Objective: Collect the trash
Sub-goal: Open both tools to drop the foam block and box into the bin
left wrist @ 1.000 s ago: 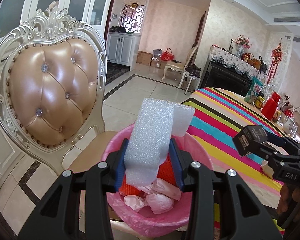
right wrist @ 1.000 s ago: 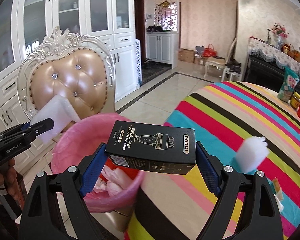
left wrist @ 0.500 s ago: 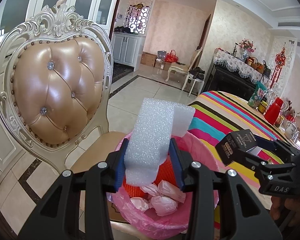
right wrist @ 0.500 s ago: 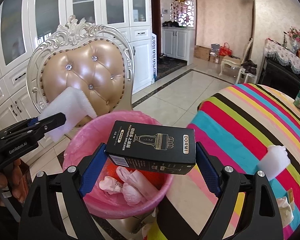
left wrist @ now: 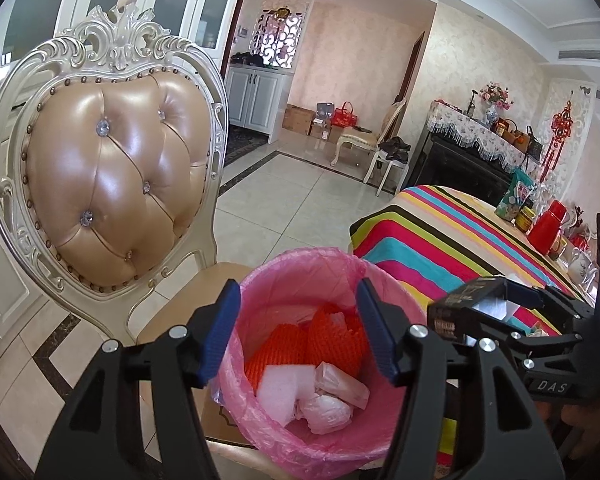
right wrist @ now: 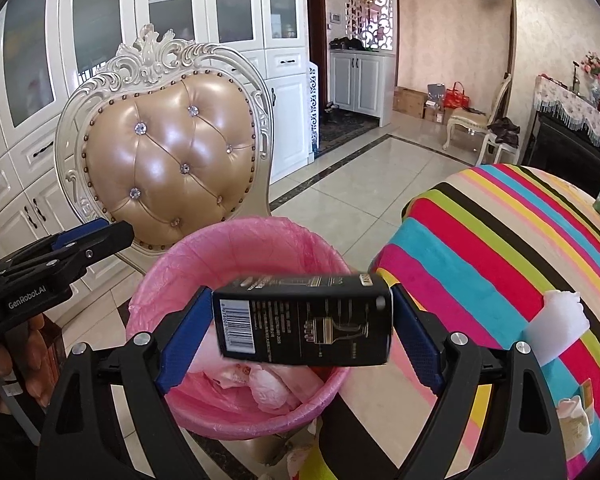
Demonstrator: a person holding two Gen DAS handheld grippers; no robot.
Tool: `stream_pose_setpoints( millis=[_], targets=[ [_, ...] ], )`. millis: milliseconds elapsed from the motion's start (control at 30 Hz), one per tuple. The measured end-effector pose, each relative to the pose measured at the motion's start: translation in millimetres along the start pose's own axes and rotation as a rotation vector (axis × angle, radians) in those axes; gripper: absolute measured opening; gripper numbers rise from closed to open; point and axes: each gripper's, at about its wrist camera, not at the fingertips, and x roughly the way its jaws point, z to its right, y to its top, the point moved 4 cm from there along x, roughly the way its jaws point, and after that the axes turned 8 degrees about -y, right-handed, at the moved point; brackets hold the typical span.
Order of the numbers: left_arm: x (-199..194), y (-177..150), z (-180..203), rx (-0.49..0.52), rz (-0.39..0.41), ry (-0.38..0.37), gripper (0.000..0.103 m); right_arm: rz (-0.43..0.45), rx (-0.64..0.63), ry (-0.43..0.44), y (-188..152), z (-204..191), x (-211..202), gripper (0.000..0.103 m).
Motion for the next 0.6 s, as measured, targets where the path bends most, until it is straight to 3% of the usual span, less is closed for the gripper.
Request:
stream_pose_setpoints(
  millis=[600],
  targets=[
    [5,-1,16,0.019,-0.011,-0.02,0.059,0.001,0.045,-0.039,-13,30,-9,0.082]
  ],
)
